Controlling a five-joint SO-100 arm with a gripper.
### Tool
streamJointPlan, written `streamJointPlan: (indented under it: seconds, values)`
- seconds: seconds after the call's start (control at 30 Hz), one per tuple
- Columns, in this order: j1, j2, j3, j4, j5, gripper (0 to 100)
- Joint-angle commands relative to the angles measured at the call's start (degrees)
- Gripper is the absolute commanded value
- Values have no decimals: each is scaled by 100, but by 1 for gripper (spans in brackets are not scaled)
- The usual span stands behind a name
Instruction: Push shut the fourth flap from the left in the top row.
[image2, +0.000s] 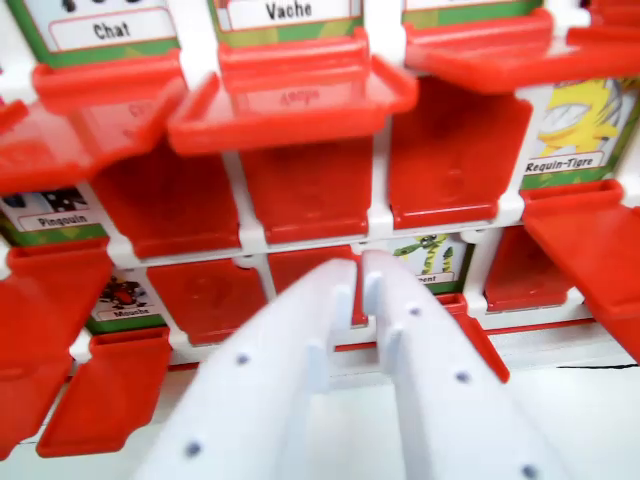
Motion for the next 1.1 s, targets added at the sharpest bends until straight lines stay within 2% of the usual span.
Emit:
streamJointPlan:
  seconds: [0.0, 0.23, 0.77, 1.07]
  values:
    - [-149, 62, -888, -132, 35, 0]
    - [-193, -158, -1477, -149, -70, 0]
    - [-79, -958, -2716, -149, -185, 0]
    - [-149, -1204, -3129, -53, -229, 0]
